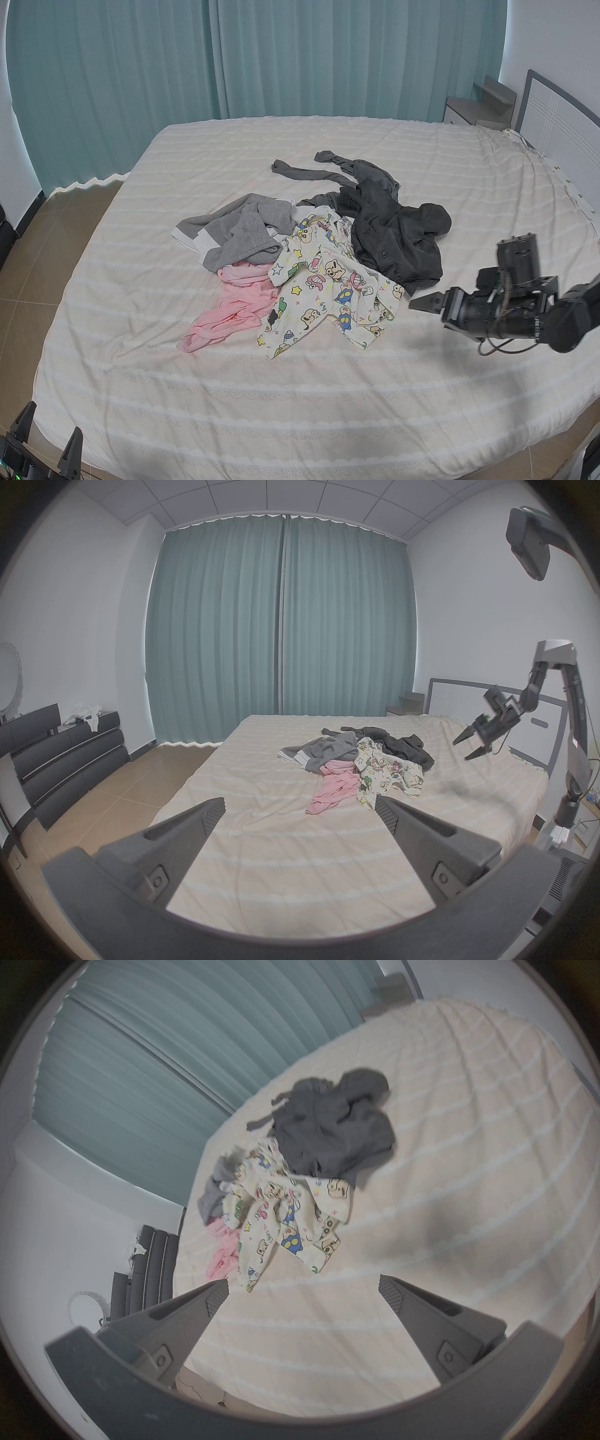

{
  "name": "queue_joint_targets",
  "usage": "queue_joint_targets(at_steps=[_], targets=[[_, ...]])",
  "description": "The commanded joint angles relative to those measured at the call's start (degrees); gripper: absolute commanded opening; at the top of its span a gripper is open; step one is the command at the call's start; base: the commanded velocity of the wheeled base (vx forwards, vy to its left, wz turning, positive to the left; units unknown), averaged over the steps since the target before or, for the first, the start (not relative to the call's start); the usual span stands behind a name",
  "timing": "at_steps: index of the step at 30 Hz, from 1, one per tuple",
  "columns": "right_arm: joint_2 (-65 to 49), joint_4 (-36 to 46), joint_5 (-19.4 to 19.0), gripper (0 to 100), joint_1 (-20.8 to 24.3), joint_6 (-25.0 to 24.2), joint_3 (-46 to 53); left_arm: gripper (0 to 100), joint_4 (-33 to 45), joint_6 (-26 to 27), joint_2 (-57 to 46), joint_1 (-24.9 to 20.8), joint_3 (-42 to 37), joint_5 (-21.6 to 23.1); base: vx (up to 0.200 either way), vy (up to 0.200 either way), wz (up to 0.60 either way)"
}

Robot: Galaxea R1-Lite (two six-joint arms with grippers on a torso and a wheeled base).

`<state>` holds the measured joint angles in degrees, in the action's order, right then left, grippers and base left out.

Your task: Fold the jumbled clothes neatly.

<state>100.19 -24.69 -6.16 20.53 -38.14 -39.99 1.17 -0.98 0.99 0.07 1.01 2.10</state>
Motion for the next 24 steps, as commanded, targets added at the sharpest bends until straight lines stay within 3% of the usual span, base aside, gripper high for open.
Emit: queue_joint_targets(at_steps=[1, 5, 15, 20, 24], targets=[[35.4, -6.6, 6.0, 100, 10.1, -8.0, -17.8, 100, 0.0, -0.6, -0.6, 0.0, -0.7, -0.1, 0.000, 0.000, 0.00], [38.2, -6.4, 8.8, 100, 10.8, -7.6, -21.9, 100, 0.1, -0.6, -0.6, 0.0, -0.7, -0.1, 0.000, 0.000, 0.00], [40.1, -5.9, 9.1, 100, 10.8, -7.6, -27.2, 100, 0.0, -0.7, -0.6, 0.0, -0.7, -0.2, 0.000, 0.000, 0.00], [41.3, -6.7, 14.6, 100, 10.3, -7.6, -28.7, 100, 0.1, -0.7, -0.6, 0.0, -0.7, -0.2, 0.000, 0.000, 0.00], [41.0, -6.4, 15.5, 100, 10.2, -7.8, -28.7, 100, 0.0, -0.7, -0.6, 0.0, -0.7, -0.2, 0.000, 0.000, 0.00]])
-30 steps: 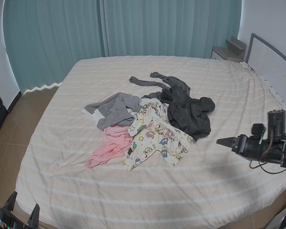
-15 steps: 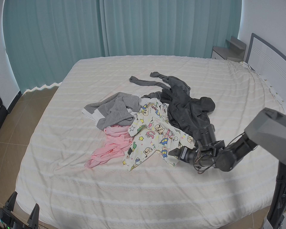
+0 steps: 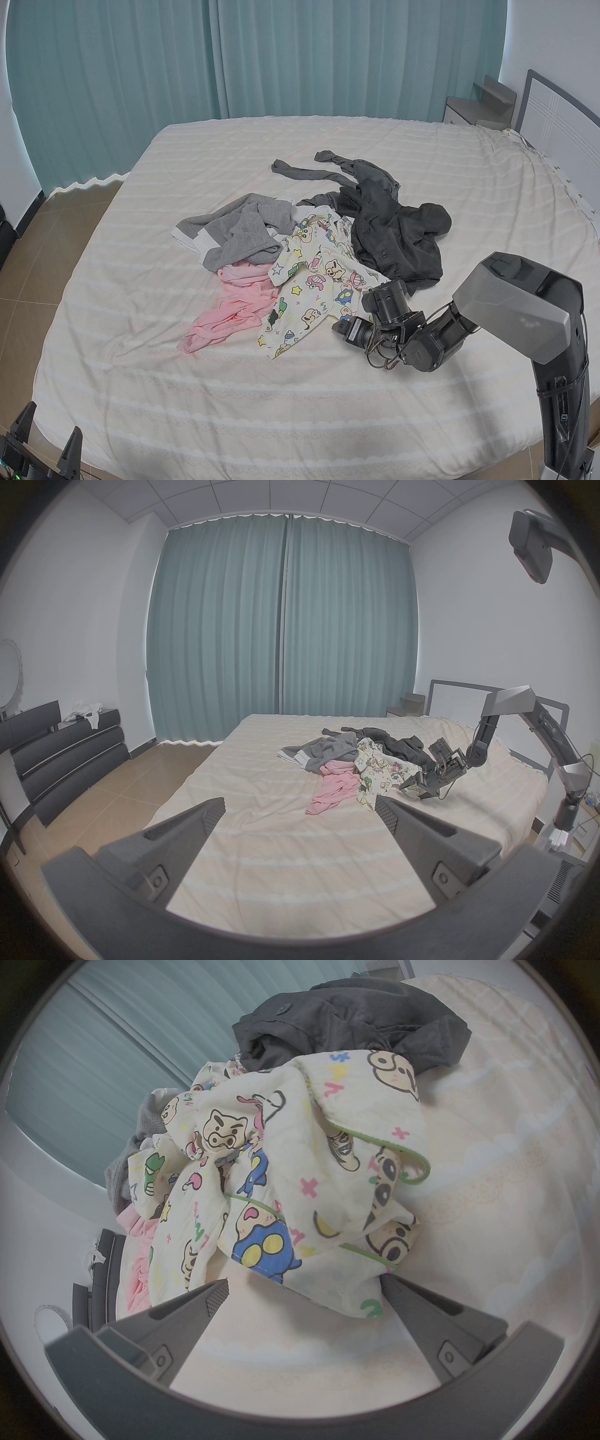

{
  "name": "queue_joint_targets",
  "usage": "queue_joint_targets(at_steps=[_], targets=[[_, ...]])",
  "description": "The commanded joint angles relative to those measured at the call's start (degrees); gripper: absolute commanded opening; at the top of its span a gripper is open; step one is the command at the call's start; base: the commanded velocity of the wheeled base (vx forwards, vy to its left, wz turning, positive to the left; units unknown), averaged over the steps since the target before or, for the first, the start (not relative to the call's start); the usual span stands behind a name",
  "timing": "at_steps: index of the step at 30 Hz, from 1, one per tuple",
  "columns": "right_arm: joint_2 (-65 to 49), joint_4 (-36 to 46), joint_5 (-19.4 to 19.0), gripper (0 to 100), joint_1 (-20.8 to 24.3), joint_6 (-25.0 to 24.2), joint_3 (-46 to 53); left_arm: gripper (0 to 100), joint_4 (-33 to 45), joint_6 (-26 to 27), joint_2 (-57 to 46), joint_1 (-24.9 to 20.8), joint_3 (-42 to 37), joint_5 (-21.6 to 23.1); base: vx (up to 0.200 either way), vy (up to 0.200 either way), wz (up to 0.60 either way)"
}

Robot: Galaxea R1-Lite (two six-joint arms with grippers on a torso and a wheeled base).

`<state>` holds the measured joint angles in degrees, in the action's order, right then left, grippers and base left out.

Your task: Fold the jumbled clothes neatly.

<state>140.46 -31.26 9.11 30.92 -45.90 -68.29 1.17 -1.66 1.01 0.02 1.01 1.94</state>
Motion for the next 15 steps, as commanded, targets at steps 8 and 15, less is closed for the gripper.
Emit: queue_joint_targets(at_steps=[8, 15], targets=[[-2.4, 0.5, 2.7, 100, -0.2, -0.2, 0.4, 100, 0.0, 0.0, -0.7, 0.1, -0.7, 0.0, 0.000, 0.000, 0.00], [-4.1, 0.6, 3.5, 100, -0.5, 0.0, 2.4, 100, 0.1, 0.0, -0.7, 0.1, -0.7, 0.0, 0.000, 0.000, 0.00]])
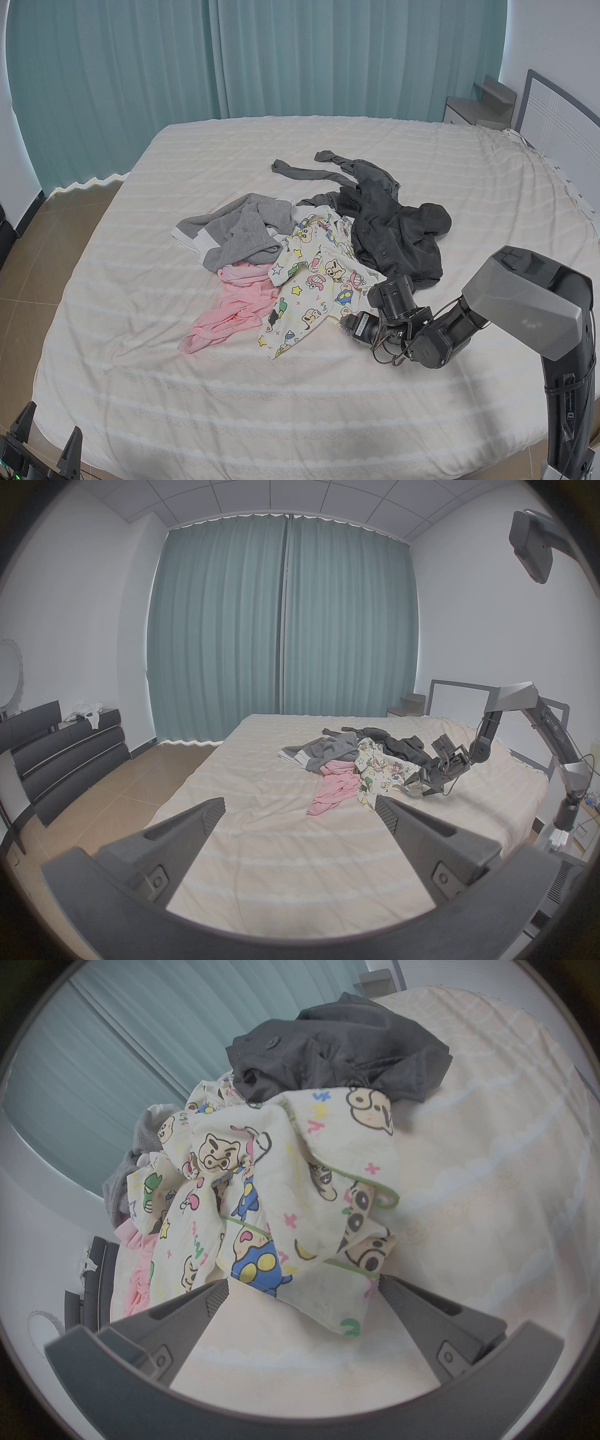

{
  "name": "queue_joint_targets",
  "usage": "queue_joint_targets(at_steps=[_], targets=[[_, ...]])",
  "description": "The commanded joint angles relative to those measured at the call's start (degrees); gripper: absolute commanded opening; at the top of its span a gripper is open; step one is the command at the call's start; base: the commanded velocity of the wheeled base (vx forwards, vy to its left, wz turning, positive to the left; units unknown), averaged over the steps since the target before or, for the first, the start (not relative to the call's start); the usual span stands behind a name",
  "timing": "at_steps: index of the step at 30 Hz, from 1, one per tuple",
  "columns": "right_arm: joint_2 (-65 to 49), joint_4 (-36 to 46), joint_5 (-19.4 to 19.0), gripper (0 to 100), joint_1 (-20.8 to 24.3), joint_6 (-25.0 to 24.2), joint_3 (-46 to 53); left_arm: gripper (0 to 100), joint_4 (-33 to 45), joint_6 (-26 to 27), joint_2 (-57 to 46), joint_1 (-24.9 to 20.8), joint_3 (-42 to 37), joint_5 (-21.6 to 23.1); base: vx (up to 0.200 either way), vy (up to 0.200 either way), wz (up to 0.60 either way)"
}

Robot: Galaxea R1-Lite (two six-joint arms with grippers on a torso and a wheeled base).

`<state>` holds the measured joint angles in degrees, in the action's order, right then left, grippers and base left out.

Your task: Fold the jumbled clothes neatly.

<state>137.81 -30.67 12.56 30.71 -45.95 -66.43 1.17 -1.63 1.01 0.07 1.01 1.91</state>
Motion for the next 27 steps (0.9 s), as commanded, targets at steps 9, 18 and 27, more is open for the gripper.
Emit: queue_joint_targets(at_steps=[9, 18, 27], targets=[[2.4, -0.3, 0.0, 100, -0.1, 0.1, -1.1, 100, 0.1, 0.0, -0.7, 0.0, -0.7, 0.0, 0.000, 0.000, 0.00], [4.9, -0.3, 2.3, 100, 0.8, -0.1, -9.7, 100, 0.0, 0.0, -0.7, 0.0, -0.7, 0.0, 0.000, 0.000, 0.00], [6.6, -0.1, 3.9, 0, 1.5, 0.1, -12.5, 100, 0.0, 0.0, -0.7, 0.0, -0.7, 0.0, 0.000, 0.000, 0.00]])
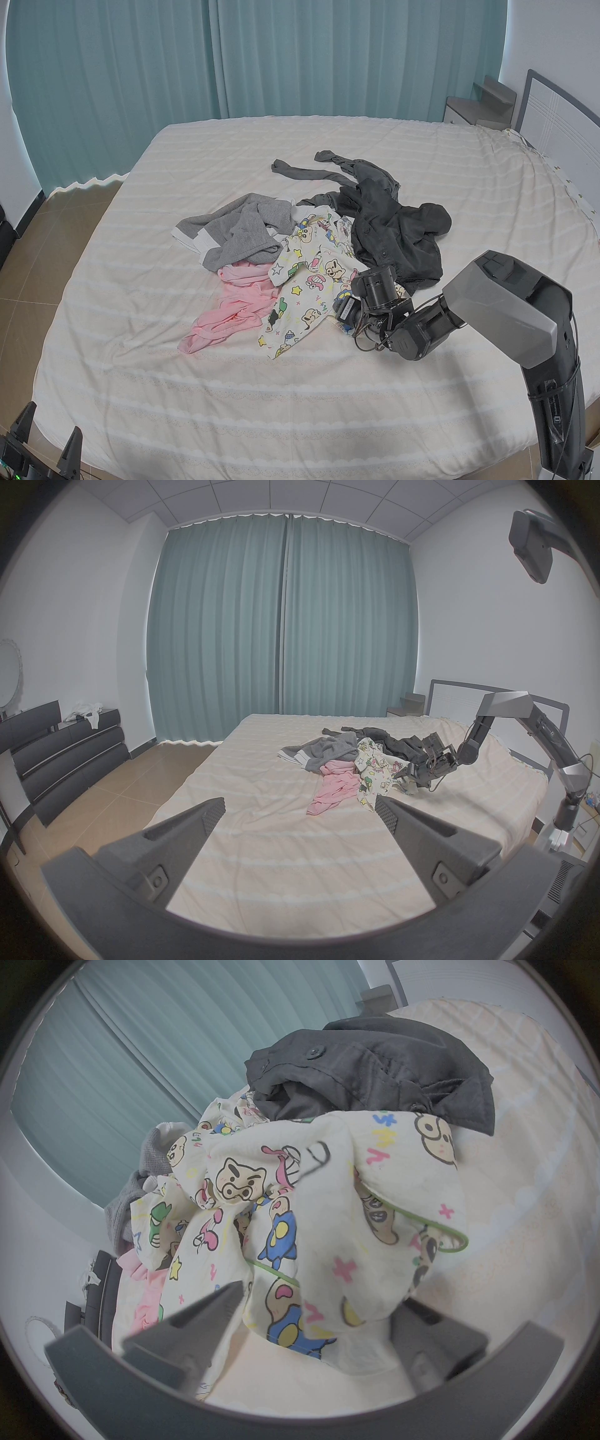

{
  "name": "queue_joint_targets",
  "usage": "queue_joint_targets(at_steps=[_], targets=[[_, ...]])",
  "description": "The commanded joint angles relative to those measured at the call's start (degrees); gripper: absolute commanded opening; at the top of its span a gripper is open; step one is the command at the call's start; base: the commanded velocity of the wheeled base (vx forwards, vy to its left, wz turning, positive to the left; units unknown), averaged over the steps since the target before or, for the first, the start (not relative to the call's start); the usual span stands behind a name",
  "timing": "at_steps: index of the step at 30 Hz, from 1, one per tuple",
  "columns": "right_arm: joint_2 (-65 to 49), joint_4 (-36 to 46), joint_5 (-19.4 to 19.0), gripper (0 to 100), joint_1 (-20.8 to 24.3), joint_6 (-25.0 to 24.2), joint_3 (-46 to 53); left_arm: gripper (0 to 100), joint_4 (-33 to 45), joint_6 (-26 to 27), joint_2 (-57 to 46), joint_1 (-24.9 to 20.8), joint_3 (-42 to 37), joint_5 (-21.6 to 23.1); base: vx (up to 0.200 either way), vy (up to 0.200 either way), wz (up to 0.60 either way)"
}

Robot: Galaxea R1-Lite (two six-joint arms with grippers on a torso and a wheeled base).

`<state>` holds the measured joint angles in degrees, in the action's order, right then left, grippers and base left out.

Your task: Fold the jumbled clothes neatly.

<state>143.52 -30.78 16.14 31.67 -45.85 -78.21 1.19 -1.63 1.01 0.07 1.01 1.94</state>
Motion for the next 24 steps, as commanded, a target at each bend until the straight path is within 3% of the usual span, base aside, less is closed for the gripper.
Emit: queue_joint_targets(at_steps=[1, 11, 15, 24], targets=[[0.9, 0.0, 0.3, 0, 0.6, 0.0, -0.5, 100, -0.1, 0.0, -0.7, 0.0, -0.7, 0.0, 0.000, 0.000, 0.00], [-2.9, -0.7, 0.3, 0, 1.1, -0.8, 5.7, 100, -0.1, 0.0, -0.7, 0.0, -0.7, 0.0, 0.000, 0.000, 0.00], [-11.2, -0.8, -0.1, 0, 1.1, -4.2, 10.6, 100, -0.1, 0.1, -0.7, 0.0, -0.7, 0.0, 0.000, 0.000, 0.00], [-30.8, -0.8, -2.7, 0, 4.6, -4.6, 23.9, 100, -0.1, 1.3, -0.7, 0.0, -0.7, 0.2, 0.000, 0.000, 0.00]])
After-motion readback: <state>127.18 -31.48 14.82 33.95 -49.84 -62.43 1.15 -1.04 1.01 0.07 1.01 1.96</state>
